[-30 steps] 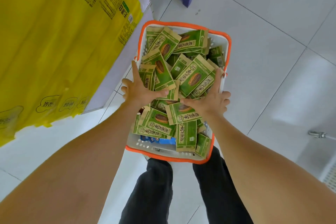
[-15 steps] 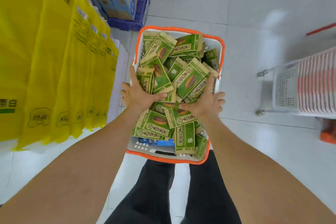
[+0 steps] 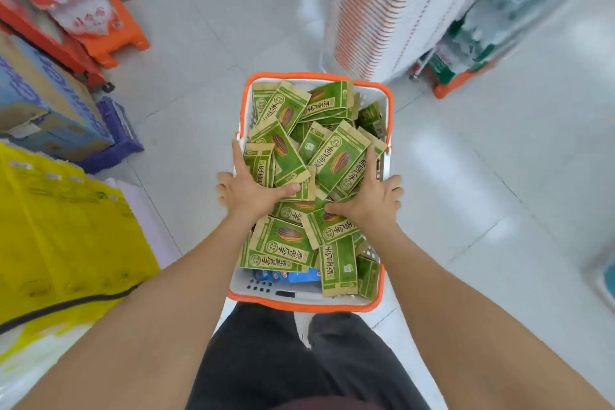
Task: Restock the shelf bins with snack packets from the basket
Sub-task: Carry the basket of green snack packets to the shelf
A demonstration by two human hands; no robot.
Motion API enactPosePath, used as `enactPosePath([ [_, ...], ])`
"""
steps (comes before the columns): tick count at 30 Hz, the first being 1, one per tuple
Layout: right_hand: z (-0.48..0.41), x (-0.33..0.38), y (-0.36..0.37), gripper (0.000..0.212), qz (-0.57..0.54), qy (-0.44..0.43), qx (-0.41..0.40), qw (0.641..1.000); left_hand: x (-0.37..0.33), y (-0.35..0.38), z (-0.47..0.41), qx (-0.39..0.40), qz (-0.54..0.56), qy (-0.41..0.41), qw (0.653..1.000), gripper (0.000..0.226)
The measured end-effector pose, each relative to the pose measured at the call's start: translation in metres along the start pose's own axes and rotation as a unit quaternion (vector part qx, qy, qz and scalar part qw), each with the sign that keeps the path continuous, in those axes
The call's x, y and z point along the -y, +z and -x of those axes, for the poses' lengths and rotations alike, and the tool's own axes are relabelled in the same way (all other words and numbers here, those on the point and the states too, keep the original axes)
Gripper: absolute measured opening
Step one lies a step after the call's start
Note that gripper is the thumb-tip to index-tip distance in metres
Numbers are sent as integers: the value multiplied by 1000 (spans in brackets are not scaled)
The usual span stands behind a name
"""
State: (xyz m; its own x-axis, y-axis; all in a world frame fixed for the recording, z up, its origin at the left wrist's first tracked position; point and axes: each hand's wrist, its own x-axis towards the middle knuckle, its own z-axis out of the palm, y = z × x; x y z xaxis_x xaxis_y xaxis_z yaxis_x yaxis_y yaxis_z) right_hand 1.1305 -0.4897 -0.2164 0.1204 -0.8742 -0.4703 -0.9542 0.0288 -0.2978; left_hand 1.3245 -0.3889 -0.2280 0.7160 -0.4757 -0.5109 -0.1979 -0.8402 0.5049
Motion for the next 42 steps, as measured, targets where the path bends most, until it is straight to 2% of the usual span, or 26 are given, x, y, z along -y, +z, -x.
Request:
enactPosePath([
  [6,74,-176,-73,162,-75,132,-55,987,-91,92,128,74,-107,125,984,162],
  [12,145,-335,-113,163,-152,286,-117,939,-166,204,247,168,-183,258,934,160],
  [20,203,-504,-151,161,-241,449,-191,839,-253,361,385,282,-246,408,833,157],
  [28,269,-655,-178,162,-325,591,-256,693,-318,516,558,369,-311,540,690,157],
  [33,309,-773,-188,164,-350,647,-261,625,-331,623,681,392,-351,585,617,157],
  [38,350,-912,-202,165,-377,670,-268,580,-333,732,808,401,-375,605,576,156],
  [42,380,-1020,-229,165,-388,683,-264,559,-344,802,910,417,-372,610,562,154],
])
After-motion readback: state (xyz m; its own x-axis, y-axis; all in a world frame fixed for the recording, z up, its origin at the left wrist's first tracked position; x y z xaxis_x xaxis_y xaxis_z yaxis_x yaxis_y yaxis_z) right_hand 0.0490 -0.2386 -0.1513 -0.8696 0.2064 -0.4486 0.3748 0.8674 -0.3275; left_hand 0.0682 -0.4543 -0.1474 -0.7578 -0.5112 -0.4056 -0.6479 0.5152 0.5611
